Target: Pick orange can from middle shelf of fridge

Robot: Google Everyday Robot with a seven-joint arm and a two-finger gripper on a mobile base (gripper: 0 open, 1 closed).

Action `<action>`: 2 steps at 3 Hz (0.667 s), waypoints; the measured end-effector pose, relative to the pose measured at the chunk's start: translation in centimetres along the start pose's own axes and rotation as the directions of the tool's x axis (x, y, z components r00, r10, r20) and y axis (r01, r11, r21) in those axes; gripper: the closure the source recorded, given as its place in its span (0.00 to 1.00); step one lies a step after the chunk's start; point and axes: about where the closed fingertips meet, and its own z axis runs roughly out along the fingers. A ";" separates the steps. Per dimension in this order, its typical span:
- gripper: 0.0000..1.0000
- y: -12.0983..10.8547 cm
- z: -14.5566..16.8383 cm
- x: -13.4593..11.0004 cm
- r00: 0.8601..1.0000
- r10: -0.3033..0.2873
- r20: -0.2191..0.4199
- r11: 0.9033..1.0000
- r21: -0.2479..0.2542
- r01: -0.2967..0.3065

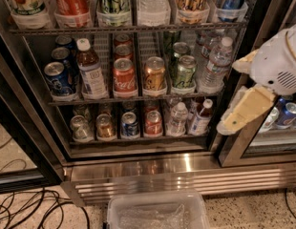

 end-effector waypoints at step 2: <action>0.00 -1.3 3.5 -5.8 0.955 0.078 0.288 0.996 0.016 -0.086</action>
Offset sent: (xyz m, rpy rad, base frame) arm 0.0190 0.0396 -0.0170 0.1902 -0.0309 -0.0008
